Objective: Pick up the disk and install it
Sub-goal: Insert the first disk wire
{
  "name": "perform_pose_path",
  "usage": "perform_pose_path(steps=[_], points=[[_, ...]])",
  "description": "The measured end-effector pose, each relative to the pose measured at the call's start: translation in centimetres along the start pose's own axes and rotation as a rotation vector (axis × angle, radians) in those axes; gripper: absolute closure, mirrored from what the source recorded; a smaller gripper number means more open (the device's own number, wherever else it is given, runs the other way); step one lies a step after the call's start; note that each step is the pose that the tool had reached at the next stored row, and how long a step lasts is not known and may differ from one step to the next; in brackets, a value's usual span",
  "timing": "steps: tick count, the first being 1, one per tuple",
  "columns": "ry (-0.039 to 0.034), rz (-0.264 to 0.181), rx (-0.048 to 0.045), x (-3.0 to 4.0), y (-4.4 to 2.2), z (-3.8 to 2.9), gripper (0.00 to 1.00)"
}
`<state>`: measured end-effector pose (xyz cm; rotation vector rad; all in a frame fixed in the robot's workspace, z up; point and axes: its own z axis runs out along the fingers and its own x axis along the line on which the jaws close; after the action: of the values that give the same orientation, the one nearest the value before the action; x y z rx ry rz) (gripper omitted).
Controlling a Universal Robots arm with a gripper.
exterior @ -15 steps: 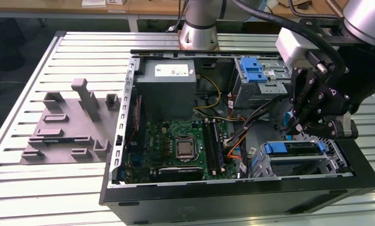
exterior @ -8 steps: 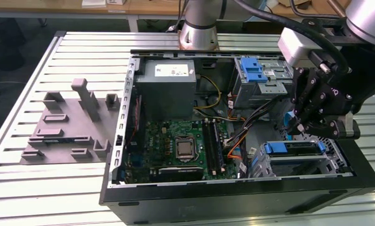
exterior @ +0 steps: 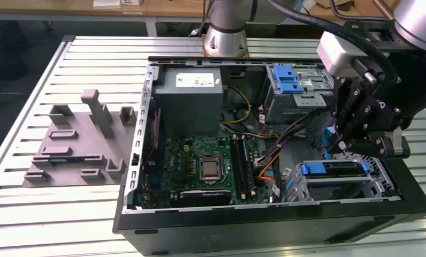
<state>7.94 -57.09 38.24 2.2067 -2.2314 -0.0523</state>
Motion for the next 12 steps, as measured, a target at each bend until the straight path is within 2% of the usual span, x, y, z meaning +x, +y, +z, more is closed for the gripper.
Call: perform_pose_path(steps=[3, 7, 12], points=[[0.0001, 0.0, 0.0, 0.0, -0.44, 0.0, 0.89], [0.0, 0.0, 0.0, -0.02, -1.34, 0.03, 0.89], [0.0003, 0.0, 0.0002, -0.02, -1.91, 0.12, 0.89]])
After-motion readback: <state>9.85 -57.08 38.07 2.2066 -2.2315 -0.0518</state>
